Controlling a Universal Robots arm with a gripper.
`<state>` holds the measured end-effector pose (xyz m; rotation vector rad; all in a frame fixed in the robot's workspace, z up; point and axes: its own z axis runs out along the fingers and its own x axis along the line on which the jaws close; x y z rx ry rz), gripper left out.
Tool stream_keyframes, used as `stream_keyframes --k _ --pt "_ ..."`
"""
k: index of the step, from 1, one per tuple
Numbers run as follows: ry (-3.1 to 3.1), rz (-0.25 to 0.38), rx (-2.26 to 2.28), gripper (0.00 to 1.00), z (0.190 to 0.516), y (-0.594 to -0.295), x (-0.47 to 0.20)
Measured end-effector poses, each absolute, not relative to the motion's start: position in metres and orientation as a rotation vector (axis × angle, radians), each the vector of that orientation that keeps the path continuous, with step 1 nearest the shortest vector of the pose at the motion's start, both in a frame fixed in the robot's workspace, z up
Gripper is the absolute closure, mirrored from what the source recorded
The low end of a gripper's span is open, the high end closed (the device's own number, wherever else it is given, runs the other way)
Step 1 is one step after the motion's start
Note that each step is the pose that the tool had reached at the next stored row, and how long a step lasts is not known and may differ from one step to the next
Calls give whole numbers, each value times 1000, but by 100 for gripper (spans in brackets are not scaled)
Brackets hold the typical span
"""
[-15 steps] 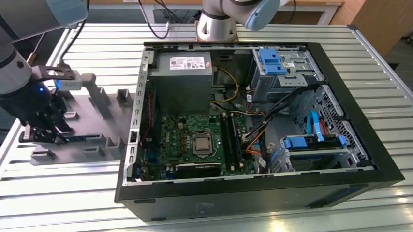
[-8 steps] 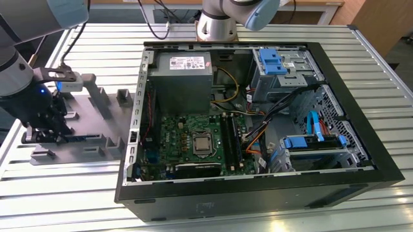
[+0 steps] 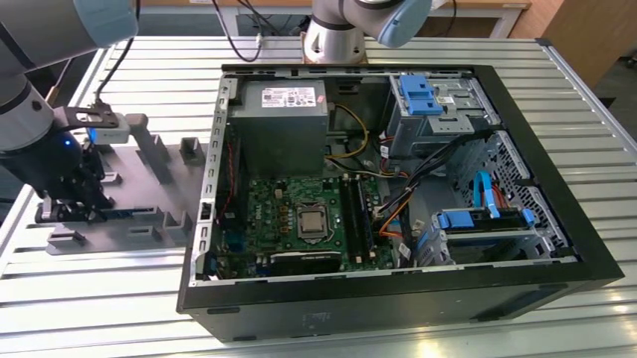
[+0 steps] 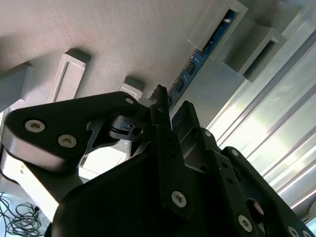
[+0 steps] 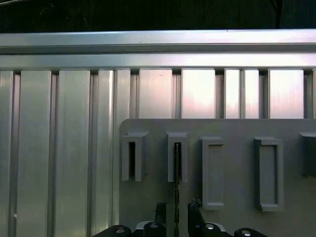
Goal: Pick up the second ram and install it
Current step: 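Pick up the second ram and move it above second insertion slot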
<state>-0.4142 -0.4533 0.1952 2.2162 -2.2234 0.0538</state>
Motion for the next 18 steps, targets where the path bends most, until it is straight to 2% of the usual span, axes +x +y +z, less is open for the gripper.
stream_keyframes --k 18 --pt "-2223 54 2216 69 190 -451 -414"
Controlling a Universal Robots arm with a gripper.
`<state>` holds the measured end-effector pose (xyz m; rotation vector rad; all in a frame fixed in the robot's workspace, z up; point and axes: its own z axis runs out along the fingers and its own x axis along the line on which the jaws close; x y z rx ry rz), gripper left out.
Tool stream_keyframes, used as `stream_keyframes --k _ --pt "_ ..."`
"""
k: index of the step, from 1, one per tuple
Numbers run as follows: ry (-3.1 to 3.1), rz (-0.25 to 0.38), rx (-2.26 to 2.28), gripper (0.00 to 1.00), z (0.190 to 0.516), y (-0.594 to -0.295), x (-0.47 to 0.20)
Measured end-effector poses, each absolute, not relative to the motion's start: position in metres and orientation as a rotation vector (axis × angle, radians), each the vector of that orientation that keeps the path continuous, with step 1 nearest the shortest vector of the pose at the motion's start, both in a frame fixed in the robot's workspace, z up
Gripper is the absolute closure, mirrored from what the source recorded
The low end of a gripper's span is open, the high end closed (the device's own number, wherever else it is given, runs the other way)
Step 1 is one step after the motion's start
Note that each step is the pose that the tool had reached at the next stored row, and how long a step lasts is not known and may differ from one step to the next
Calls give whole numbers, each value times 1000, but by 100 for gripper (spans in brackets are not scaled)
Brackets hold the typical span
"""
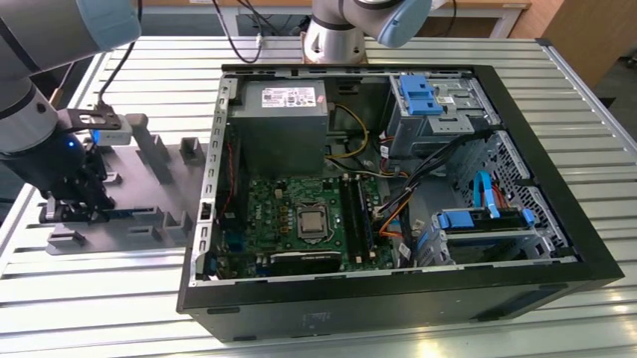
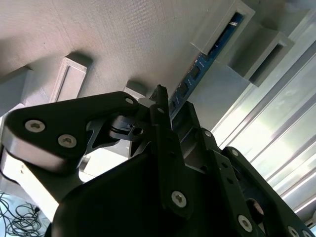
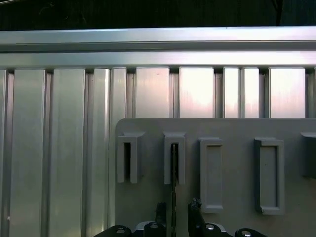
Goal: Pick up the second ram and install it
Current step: 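Pick up the second ram and move it above second insertion slot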
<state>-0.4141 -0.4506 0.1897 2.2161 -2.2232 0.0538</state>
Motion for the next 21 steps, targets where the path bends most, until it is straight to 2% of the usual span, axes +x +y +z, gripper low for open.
stream_keyframes --k 8,9,21 --pt "-2223 54 2216 70 187 -451 -414" --pt "-2223 54 2216 77 186 -451 -414" --pt "-2223 54 2216 77 186 -451 -414"
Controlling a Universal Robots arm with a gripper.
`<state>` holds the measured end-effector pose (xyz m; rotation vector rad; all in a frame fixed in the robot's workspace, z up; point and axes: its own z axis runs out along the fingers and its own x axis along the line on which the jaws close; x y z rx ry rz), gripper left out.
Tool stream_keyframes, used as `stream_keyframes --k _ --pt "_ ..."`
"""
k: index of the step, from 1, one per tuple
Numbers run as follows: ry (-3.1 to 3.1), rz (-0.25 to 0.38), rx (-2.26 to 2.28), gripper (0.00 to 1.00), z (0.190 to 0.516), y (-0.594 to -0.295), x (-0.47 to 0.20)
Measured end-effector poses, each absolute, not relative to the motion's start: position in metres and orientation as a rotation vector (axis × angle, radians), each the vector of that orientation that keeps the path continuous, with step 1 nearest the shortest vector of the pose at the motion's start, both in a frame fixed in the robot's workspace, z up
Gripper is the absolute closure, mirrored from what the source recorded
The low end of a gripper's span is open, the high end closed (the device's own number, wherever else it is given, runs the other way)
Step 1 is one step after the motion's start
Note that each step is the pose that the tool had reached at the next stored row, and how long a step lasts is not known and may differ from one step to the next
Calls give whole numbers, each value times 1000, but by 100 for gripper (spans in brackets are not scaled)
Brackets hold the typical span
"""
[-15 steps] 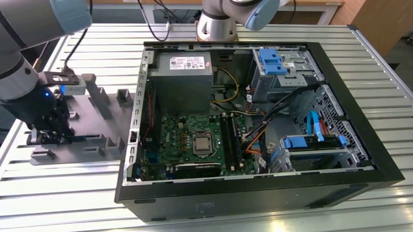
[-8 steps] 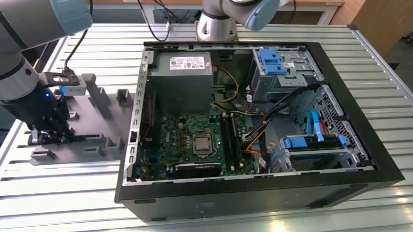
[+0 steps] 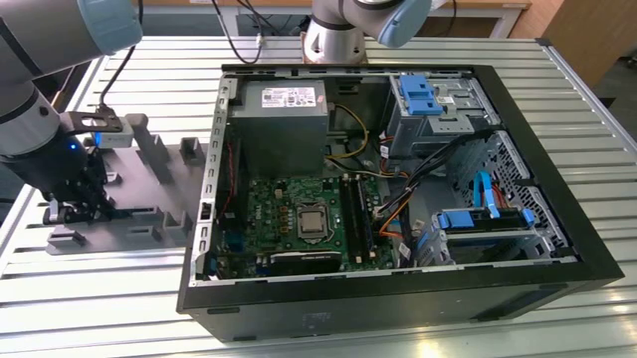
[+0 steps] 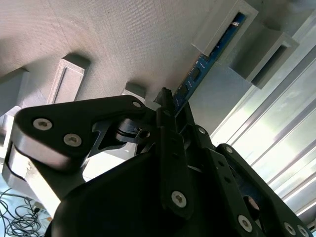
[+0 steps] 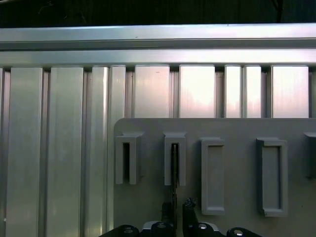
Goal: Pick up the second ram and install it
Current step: 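Pick up the second ram and move it above second insertion slot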
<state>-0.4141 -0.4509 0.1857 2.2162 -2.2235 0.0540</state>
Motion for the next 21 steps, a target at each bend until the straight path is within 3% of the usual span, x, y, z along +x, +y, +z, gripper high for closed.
stream_keyframes --k 13,15,16,21 --pt "-2223 54 2216 77 187 -451 -414" --pt "-2223 54 2216 79 187 -451 -414" --pt "-2223 54 2216 85 187 -451 -414" --pt "-2223 54 2216 85 187 -451 -414"
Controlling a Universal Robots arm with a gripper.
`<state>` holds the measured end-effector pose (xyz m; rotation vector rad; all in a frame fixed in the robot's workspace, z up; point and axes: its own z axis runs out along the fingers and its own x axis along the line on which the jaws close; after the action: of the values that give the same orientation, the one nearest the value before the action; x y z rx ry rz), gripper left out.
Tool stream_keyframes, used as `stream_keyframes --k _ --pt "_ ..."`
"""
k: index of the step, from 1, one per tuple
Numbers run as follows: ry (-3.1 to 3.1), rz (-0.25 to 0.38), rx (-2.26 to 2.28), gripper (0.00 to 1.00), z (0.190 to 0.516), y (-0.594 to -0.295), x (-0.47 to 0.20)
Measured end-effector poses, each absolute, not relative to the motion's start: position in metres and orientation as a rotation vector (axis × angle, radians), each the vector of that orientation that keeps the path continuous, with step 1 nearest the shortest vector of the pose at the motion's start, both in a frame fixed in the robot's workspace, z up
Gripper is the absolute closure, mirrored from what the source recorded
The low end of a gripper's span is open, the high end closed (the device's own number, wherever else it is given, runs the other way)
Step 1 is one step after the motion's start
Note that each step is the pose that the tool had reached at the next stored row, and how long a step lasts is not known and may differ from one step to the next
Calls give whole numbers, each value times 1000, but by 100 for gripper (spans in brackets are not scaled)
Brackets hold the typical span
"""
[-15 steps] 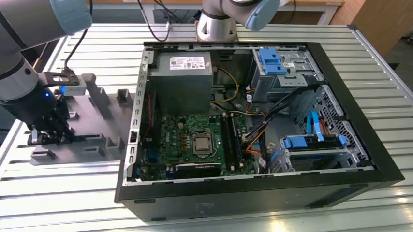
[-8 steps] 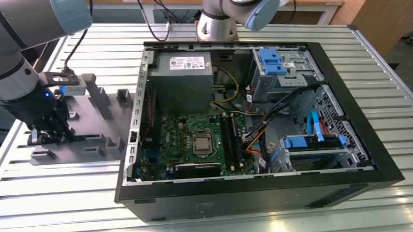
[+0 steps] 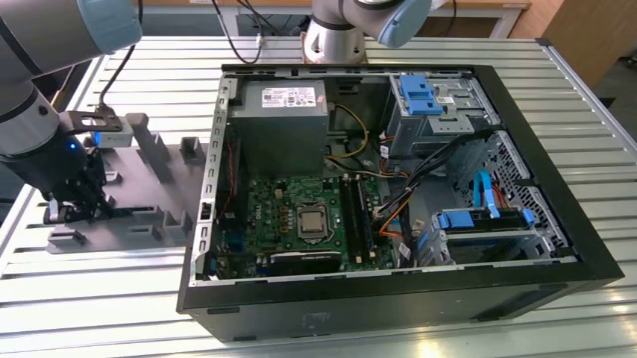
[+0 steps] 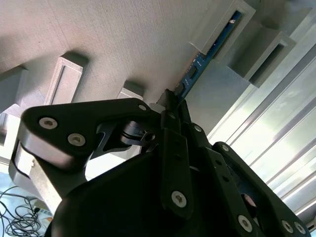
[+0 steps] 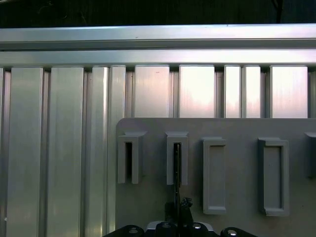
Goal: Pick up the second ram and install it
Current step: 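Pick up the second ram and move it above second insertion slot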
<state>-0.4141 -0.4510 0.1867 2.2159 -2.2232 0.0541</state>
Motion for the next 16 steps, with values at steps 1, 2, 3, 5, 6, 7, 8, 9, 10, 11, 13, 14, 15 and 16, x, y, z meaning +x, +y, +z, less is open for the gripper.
stream_keyframes --k 1,2,3,5,6,7,8,9,10,11,13,14,15,16 --pt "-2223 54 2216 85 187 -451 -414" --pt "-2223 54 2216 85 187 -451 -414" --pt "-2223 54 2216 85 187 -451 -414" --pt "-2223 54 2216 85 187 -451 -414" --pt "-2223 54 2216 85 187 -451 -414" --pt "-2223 54 2216 85 187 -451 -414" --pt "-2223 54 2216 85 188 -451 -414" --pt "-2223 54 2216 85 189 -451 -414" --pt "-2223 54 2216 85 189 -451 -414" --pt "-2223 54 2216 85 190 -451 -414" --pt "-2223 54 2216 85 192 -451 -414" --pt "-2223 54 2216 85 193 -451 -414" --pt "-2223 54 2216 85 195 -451 -414" --pt "-2223 54 2216 85 196 -451 -414"
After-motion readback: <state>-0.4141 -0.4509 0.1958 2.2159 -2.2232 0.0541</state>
